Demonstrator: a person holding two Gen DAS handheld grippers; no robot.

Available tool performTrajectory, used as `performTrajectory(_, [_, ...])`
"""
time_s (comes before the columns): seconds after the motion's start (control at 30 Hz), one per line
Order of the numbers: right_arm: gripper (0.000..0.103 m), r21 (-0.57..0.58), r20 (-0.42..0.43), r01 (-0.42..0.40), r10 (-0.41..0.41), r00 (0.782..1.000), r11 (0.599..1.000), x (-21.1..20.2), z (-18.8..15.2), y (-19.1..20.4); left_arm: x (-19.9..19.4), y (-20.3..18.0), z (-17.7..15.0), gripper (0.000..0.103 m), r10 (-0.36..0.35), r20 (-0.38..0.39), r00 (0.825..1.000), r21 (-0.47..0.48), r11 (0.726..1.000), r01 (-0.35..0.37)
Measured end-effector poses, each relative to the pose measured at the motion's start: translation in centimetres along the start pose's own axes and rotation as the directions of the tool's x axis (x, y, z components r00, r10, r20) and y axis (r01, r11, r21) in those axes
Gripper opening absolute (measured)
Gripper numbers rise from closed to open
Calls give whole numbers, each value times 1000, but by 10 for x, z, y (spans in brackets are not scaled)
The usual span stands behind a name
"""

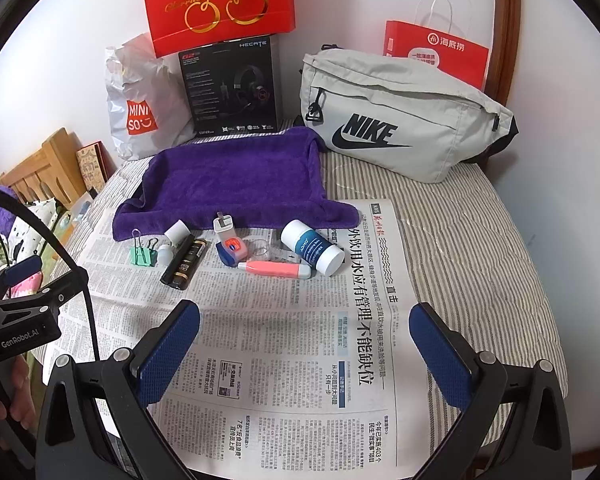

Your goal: Organize rigid objects

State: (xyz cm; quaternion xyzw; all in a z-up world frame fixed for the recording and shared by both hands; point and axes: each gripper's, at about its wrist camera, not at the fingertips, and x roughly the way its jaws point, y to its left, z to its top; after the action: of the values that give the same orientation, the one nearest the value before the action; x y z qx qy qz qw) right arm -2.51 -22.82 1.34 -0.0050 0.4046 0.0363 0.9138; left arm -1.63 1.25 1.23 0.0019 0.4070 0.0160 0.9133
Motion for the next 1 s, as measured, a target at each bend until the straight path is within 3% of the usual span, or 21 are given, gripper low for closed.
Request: performTrajectory(1.0, [103, 2, 13, -8, 8, 1000, 1000, -3, 0, -1, 0, 2, 0, 103, -3, -4, 1000, 2, 1000, 3])
